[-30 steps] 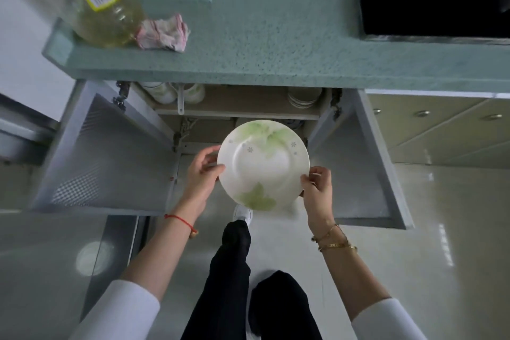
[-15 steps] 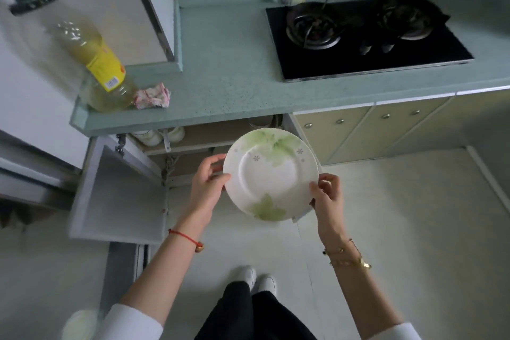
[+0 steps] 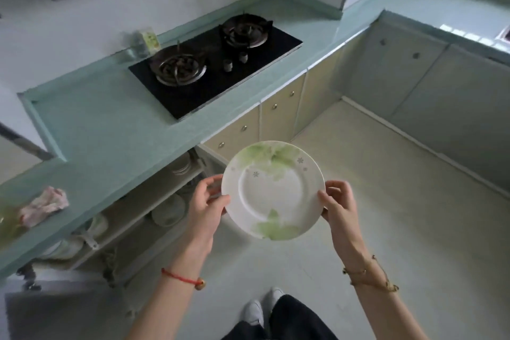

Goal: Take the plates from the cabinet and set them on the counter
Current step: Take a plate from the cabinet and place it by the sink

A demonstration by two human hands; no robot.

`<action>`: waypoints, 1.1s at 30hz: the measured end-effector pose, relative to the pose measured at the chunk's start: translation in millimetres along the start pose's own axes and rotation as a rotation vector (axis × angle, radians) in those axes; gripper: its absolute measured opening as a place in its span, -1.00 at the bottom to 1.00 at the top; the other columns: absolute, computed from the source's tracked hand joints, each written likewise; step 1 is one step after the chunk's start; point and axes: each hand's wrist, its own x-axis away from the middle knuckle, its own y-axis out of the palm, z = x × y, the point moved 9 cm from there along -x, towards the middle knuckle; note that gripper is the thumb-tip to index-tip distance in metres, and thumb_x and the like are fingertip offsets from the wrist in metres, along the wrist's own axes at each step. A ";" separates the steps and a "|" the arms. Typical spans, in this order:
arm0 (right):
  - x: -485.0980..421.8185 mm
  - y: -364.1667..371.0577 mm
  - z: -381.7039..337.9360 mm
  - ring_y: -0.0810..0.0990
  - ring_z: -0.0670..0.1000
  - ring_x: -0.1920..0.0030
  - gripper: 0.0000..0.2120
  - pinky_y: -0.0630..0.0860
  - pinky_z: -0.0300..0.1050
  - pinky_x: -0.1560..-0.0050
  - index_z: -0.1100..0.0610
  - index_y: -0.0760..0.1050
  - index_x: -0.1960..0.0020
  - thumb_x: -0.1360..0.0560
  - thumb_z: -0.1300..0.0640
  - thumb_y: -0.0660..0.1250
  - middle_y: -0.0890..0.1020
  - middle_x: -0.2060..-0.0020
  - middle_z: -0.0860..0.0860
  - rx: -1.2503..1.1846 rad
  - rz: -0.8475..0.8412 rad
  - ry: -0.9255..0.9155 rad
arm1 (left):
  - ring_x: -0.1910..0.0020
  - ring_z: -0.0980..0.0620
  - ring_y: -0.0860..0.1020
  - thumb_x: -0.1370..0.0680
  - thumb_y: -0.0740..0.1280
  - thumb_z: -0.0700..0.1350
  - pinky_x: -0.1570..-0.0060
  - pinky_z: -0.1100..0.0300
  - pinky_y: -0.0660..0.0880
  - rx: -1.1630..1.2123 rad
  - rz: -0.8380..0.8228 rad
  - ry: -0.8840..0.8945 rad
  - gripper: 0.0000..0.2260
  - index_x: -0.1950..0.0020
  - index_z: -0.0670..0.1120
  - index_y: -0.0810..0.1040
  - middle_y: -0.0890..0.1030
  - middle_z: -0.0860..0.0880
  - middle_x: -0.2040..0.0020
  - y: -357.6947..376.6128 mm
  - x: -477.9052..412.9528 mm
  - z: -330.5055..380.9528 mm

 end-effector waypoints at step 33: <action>-272.8 -339.4 -153.7 0.48 0.00 0.11 -0.87 0.44 0.00 0.09 0.10 0.44 -0.01 -0.53 0.30 0.28 0.52 0.11 0.06 -0.120 0.487 -0.129 | -0.09 -0.04 0.63 -0.52 0.31 -0.38 0.03 0.16 0.56 -0.079 -0.482 0.034 -0.66 -0.19 -0.03 0.56 0.66 -0.13 -0.15 525.7 -166.7 84.9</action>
